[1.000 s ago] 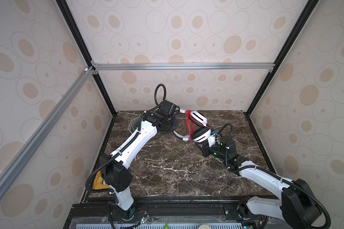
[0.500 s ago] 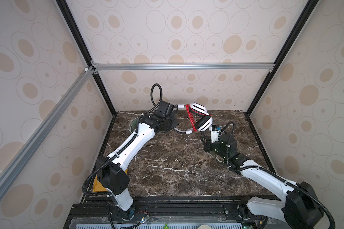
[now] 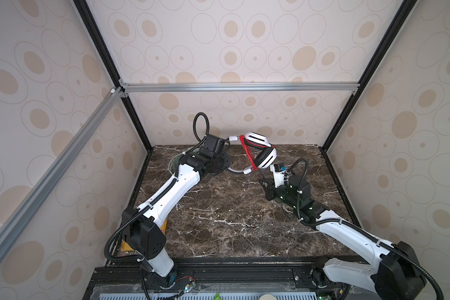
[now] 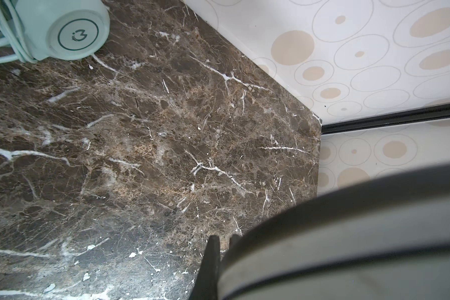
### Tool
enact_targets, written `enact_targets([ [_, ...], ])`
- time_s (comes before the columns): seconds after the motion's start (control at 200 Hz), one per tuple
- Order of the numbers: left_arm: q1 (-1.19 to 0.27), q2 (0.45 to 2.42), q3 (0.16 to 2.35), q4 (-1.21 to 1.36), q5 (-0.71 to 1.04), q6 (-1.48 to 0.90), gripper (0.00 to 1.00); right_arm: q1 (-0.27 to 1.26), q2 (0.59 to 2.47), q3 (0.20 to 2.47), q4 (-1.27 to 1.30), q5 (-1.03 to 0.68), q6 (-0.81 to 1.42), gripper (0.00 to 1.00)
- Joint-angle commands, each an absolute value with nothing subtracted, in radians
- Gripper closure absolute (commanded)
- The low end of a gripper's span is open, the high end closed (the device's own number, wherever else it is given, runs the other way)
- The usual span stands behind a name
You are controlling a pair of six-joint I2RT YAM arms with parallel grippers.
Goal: Wrap the headphones
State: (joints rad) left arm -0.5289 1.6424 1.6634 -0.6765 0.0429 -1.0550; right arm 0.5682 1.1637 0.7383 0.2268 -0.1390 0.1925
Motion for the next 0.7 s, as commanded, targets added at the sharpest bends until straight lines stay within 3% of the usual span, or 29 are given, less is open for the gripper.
enact_targets([
  [0.0,-0.518,1.648,1.76,-0.634,-0.01,-1.114,1.0,0.62,1.157,0.751,0.144,-0.162,0.056,1.0],
  [0.46,-0.52,1.785,1.862,-0.837,-0.192,-1.027,1.0,0.733,1.185,0.856,-0.071,0.167,-0.189,1.0],
  [0.695,-0.52,1.841,1.841,-0.909,-0.297,-0.963,1.0,0.734,1.216,0.92,-0.231,0.089,-0.37,1.0],
])
